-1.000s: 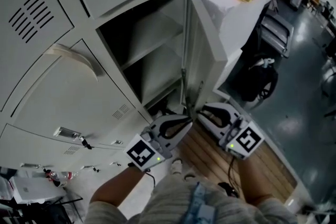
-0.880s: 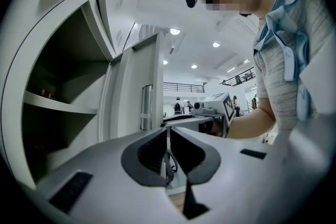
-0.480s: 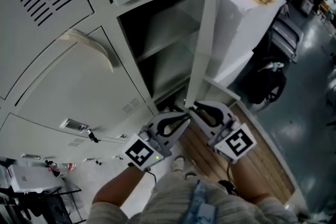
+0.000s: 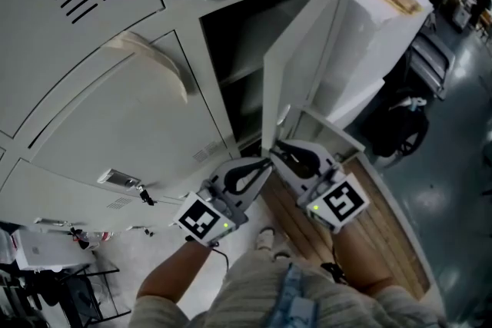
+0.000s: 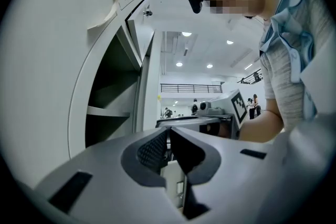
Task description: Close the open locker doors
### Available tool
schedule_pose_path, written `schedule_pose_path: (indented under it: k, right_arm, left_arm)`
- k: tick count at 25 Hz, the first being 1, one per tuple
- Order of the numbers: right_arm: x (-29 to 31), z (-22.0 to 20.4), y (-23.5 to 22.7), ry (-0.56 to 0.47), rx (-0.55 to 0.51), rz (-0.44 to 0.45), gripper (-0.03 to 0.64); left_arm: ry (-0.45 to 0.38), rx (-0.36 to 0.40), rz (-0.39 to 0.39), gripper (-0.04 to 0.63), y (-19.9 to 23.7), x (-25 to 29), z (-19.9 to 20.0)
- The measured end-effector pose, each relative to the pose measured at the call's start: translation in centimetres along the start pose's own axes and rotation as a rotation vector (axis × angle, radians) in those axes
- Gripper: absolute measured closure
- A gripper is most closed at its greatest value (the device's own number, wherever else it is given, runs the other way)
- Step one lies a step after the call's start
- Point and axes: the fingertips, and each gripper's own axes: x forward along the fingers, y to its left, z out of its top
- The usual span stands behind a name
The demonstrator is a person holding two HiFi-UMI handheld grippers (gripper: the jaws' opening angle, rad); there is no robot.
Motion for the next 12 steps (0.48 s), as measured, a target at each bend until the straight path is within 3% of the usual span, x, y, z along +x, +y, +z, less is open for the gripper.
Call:
schedule_pose_path:
  k: [12]
  right_arm:
    - [4.9, -0.1, -1.1, -0.019, 0.046, 0.026, 0.546]
  left_arm:
    - [0.004, -0.021, 0.165, 0.591, 5.0, -1.1, -0.4]
